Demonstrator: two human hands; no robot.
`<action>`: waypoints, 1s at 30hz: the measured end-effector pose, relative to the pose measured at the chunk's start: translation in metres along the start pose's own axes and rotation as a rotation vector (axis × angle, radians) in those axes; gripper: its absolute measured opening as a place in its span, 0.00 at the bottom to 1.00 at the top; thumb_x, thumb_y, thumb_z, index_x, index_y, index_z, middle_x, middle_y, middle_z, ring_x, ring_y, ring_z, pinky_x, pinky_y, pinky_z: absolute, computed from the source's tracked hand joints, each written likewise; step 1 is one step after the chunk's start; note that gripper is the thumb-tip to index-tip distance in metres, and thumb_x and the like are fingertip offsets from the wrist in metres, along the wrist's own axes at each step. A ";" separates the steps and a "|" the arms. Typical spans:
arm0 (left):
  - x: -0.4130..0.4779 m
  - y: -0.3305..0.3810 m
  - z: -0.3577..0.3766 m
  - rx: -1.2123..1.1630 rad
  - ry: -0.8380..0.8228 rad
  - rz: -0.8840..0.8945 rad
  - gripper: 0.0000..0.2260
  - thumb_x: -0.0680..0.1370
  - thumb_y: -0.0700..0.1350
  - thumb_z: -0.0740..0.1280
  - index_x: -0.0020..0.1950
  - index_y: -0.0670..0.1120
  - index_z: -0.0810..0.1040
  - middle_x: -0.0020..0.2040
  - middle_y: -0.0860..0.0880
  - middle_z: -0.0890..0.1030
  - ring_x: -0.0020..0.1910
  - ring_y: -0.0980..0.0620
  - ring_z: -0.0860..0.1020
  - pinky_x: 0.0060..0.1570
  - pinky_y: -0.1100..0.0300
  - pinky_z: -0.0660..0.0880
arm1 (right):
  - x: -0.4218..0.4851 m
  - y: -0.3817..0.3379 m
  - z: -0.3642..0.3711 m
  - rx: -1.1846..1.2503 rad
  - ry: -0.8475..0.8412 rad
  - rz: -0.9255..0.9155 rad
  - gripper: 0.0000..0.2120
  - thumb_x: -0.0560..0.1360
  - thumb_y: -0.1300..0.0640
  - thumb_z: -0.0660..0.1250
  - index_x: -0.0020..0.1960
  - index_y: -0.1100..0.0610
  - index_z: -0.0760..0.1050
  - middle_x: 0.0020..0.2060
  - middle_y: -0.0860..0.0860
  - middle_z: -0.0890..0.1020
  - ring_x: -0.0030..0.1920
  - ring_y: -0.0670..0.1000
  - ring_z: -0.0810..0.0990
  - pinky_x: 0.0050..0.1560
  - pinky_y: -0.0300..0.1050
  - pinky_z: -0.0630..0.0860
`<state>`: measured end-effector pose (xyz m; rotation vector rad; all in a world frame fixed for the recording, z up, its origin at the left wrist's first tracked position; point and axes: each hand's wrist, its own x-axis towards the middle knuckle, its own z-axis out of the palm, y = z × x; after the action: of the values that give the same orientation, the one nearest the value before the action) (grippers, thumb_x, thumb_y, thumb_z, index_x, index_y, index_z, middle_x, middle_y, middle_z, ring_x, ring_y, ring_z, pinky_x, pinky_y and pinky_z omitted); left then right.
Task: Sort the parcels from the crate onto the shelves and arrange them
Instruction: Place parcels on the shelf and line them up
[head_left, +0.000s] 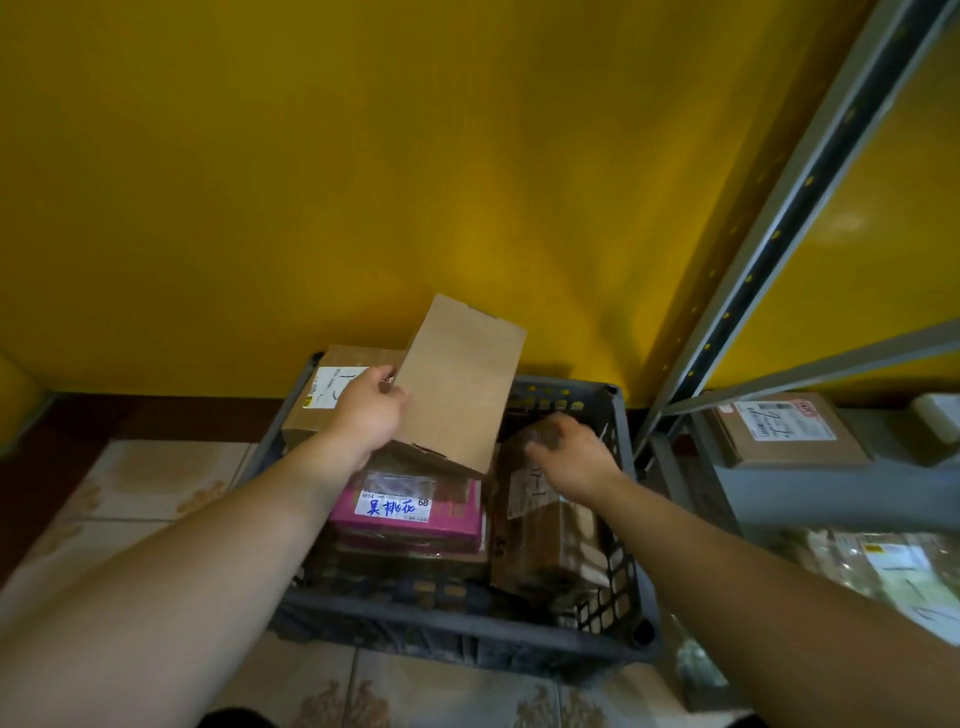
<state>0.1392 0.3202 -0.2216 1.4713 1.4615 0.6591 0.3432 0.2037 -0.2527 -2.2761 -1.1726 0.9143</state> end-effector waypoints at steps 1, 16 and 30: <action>0.002 -0.005 -0.002 0.029 0.036 0.001 0.19 0.82 0.41 0.60 0.74 0.46 0.67 0.65 0.43 0.75 0.61 0.43 0.75 0.58 0.52 0.73 | 0.003 0.012 0.007 -0.076 -0.043 0.049 0.32 0.78 0.43 0.64 0.77 0.54 0.61 0.72 0.56 0.69 0.70 0.59 0.70 0.67 0.53 0.71; 0.014 -0.027 0.012 0.103 0.150 -0.028 0.16 0.84 0.45 0.55 0.72 0.48 0.67 0.61 0.46 0.74 0.53 0.46 0.71 0.49 0.54 0.67 | -0.009 0.029 0.064 -0.285 -0.108 0.089 0.43 0.76 0.39 0.66 0.80 0.44 0.44 0.79 0.51 0.43 0.76 0.67 0.52 0.70 0.62 0.66; -0.043 0.027 -0.039 -0.018 0.119 -0.165 0.19 0.83 0.38 0.55 0.74 0.49 0.65 0.65 0.40 0.74 0.61 0.40 0.75 0.56 0.48 0.74 | -0.061 -0.029 -0.051 0.056 0.016 0.128 0.33 0.79 0.44 0.57 0.80 0.41 0.48 0.79 0.43 0.50 0.77 0.61 0.54 0.74 0.61 0.59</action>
<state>0.1113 0.2916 -0.1717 1.3005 1.6443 0.6652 0.3372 0.1655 -0.1769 -2.3305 -0.9916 0.9610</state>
